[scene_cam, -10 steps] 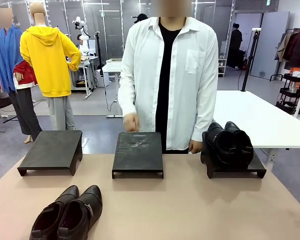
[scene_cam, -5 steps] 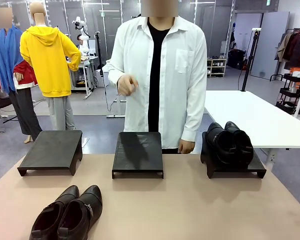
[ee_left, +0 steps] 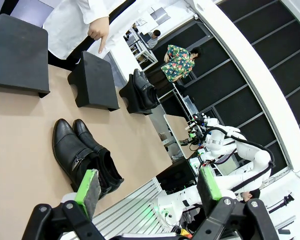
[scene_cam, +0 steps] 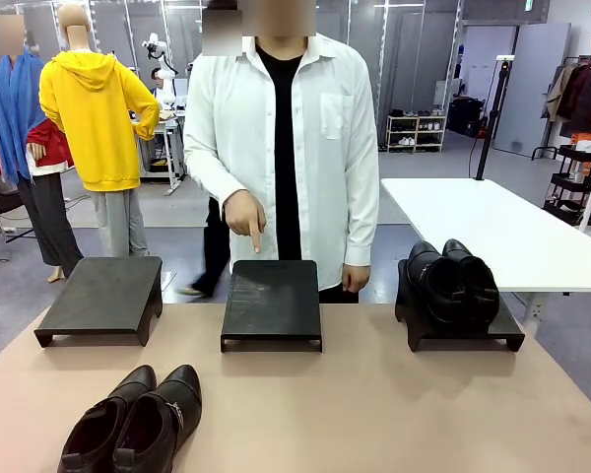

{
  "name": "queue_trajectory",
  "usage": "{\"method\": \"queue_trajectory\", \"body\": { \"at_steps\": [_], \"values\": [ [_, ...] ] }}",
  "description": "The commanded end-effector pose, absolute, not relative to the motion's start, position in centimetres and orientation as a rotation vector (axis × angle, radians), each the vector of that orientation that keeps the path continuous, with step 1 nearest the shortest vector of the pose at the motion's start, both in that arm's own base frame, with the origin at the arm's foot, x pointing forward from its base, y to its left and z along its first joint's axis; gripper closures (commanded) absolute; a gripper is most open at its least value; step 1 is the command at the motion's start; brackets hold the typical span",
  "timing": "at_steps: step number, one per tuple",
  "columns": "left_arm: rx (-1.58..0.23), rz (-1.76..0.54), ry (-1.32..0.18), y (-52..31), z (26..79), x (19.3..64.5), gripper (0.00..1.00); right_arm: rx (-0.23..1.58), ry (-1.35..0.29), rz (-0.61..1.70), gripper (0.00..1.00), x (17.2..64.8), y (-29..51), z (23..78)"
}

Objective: Place the shoes on the stand as instructed by the person.
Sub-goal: Pick up another pair of Shoes and place it on the Shoes Stand indicated by the person.

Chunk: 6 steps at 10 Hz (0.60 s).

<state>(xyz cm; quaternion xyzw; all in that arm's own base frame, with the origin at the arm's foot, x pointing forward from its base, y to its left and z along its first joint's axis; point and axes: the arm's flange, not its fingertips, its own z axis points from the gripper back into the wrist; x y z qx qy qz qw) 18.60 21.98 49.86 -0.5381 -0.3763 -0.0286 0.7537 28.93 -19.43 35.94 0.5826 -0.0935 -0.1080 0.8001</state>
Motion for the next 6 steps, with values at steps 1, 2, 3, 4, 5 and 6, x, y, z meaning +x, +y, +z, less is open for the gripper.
{"method": "queue_trajectory", "body": {
  "at_steps": [1,2,3,4,5,6],
  "values": [
    [-1.175,-0.079,-0.821,22.0,50.0,18.5,0.0,1.233,-0.212,-0.223,0.0,28.7,-19.3,36.0],
    [-1.175,-0.079,-0.821,22.0,50.0,18.5,0.0,1.233,-0.212,-0.223,0.0,28.7,-19.3,36.0],
    [-1.175,-0.079,-0.821,22.0,50.0,18.5,0.0,1.233,-0.212,-0.223,0.0,28.7,-19.3,36.0],
    [-1.174,-0.062,-0.821,22.0,49.9,18.6,0.0,1.233,-0.212,-0.223,0.0,28.7,-19.3,36.0],
    [-1.155,-0.1,-0.8,21.4,51.6,18.8,0.0,1.233,-0.212,-0.223,0.0,28.7,-19.3,36.0],
    [-1.149,-0.129,-0.789,21.0,53.1,19.1,0.0,1.233,-0.212,-0.223,0.0,28.7,-19.3,36.0]
  ]
}}
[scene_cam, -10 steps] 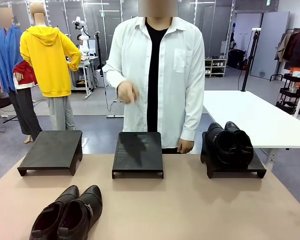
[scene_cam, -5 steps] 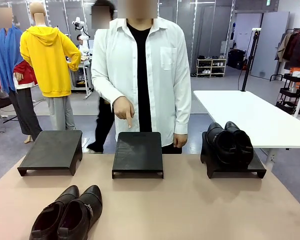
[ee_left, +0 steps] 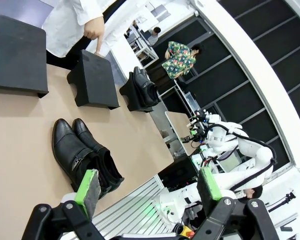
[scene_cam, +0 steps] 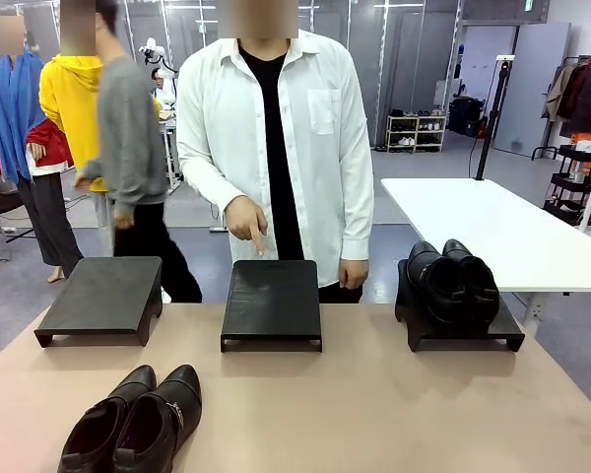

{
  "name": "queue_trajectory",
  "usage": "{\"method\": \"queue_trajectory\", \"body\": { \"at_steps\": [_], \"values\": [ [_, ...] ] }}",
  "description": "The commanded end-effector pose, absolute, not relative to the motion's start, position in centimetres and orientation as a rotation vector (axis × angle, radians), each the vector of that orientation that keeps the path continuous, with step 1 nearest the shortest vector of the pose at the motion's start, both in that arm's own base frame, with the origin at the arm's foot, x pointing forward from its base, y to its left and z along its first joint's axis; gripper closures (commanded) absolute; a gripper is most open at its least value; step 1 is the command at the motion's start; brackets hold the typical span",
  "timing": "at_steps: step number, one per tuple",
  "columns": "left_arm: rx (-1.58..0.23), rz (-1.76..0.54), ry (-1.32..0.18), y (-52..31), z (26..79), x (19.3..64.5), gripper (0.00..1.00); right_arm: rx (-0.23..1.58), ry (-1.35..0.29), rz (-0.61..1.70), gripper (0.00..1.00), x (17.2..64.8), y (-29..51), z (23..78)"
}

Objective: Place the shoes on the stand as instructed by the person.
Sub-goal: Pick up another pair of Shoes and place it on the Shoes Stand indicated by the person.

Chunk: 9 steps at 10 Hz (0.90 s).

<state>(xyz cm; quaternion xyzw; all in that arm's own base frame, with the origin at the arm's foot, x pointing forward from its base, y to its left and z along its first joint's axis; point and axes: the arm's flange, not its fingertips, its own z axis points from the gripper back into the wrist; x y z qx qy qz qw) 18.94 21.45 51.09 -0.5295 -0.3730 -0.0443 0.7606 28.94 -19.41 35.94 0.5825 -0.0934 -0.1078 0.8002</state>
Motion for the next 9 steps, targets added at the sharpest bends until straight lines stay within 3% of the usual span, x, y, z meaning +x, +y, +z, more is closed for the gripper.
{"method": "queue_trajectory", "body": {
  "at_steps": [1,4,9],
  "values": [
    [-1.149,-0.131,-0.748,20.2,54.5,19.3,0.0,1.233,-0.212,-0.223,0.0,28.7,-19.3,36.0],
    [-1.118,-0.138,-0.532,13.4,59.6,21.9,0.0,1.233,-0.212,-0.223,0.0,28.7,-19.3,36.0],
    [-0.848,-0.334,-0.202,2.3,60.3,28.7,0.0,1.233,-0.212,-0.223,0.0,28.7,-19.3,36.0]
  ]
}}
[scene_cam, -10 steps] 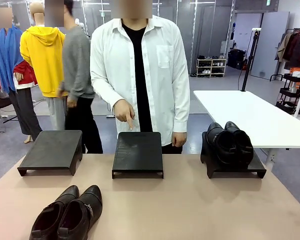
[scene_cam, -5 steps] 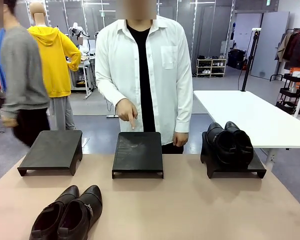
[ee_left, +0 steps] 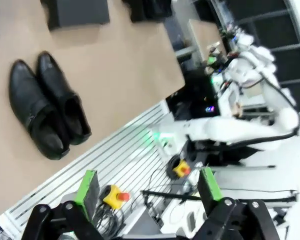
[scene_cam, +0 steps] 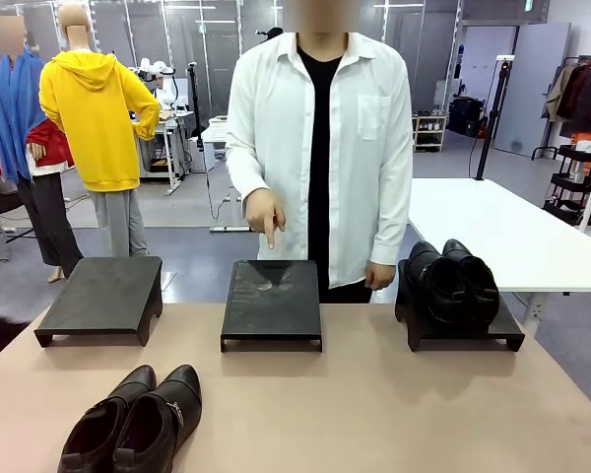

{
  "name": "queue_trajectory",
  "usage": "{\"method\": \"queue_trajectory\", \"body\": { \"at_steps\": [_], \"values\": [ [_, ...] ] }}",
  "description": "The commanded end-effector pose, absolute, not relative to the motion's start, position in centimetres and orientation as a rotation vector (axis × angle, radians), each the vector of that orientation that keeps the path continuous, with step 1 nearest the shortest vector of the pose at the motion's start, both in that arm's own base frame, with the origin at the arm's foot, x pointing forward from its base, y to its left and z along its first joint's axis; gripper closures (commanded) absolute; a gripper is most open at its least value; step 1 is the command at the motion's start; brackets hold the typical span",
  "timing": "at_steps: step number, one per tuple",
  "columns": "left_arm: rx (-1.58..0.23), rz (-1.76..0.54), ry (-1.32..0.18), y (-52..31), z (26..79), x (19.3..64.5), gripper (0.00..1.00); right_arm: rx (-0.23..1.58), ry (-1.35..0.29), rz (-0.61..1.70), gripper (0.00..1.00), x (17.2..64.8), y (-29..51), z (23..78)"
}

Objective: Place the shoes on the stand as instructed by the person.
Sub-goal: Pick up another pair of Shoes and place it on the Shoes Stand indicated by the person.

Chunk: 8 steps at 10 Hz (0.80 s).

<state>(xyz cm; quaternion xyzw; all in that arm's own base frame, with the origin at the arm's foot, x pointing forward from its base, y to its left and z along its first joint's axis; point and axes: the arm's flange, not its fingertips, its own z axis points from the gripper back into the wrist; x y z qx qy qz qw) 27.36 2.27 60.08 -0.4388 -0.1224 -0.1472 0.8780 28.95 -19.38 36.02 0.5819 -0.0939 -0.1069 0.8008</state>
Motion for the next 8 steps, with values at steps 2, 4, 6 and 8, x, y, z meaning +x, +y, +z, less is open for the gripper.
{"method": "queue_trajectory", "body": {
  "at_steps": [2,4,6,8],
  "values": [
    [-0.648,-0.339,-0.142,-1.9,58.1,30.1,0.0,1.233,-0.212,-0.223,0.0,28.7,-19.3,36.0],
    [-0.481,-0.315,-0.139,-4.9,55.4,30.2,0.0,1.233,-0.212,-0.223,0.0,28.7,-19.3,36.0],
    [-0.372,-0.289,-0.159,-7.2,52.4,29.8,0.0,1.233,-0.212,-0.223,0.0,28.7,-19.3,36.0],
    [-0.358,-0.284,-0.183,-9.3,49.7,29.5,0.0,1.233,-0.212,-0.223,0.0,28.7,-19.3,36.0]
  ]
}}
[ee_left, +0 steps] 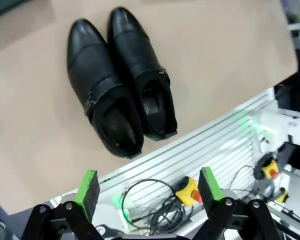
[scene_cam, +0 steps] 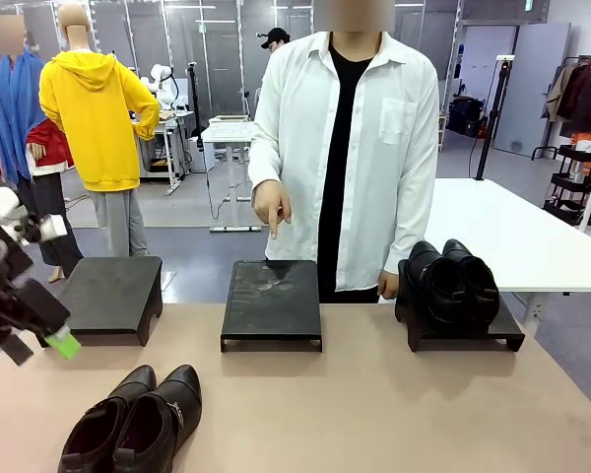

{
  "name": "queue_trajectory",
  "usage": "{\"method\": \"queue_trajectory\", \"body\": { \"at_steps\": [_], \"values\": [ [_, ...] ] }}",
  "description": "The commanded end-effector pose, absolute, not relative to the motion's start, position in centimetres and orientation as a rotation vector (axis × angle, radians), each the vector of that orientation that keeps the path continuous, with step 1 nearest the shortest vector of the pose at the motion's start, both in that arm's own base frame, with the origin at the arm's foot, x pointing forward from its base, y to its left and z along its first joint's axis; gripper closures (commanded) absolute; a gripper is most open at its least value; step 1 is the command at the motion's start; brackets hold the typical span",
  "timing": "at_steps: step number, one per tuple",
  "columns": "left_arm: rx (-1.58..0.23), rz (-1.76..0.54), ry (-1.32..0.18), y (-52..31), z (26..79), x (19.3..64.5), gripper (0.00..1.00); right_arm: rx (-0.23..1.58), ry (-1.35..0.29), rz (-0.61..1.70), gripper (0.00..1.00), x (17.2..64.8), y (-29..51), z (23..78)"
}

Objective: Place the shoes on the stand as instructed by the person.
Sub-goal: Pick up another pair of Shoes and place it on the Shoes Stand indicated by the person.

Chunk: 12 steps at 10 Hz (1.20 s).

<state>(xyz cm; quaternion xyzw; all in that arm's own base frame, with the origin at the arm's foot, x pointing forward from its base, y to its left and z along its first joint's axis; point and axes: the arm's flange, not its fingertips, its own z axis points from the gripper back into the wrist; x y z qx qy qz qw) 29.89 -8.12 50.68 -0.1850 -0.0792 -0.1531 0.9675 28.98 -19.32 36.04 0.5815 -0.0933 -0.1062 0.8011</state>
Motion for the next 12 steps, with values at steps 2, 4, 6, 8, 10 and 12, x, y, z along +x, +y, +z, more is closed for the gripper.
{"method": "queue_trajectory", "body": {
  "at_steps": [2,4,6,8,10,12],
  "values": [
    [-0.291,-0.311,-0.181,-11.3,47.7,29.0,0.0,1.233,-0.212,-0.223,0.0,28.7,-19.3,36.0],
    [-0.298,-0.28,-0.195,-11.5,46.8,28.9,0.0,1.233,-0.212,-0.223,0.0,28.7,-19.3,36.0],
    [-0.314,-0.319,-0.18,-12.0,49.5,30.4,0.0,1.233,-0.212,-0.223,0.0,28.7,-19.3,36.0],
    [-0.314,-0.319,-0.18,-12.0,49.5,30.4,0.0,1.233,-0.212,-0.223,0.0,28.7,-19.3,36.0],
    [-0.314,-0.319,-0.18,-12.0,49.5,30.4,0.0,1.233,-0.212,-0.223,0.0,28.7,-19.3,36.0],
    [-0.205,-0.141,-0.07,-13.5,48.8,31.2,0.0,1.233,-0.212,-0.223,0.0,28.7,-19.3,36.0]
  ]
}}
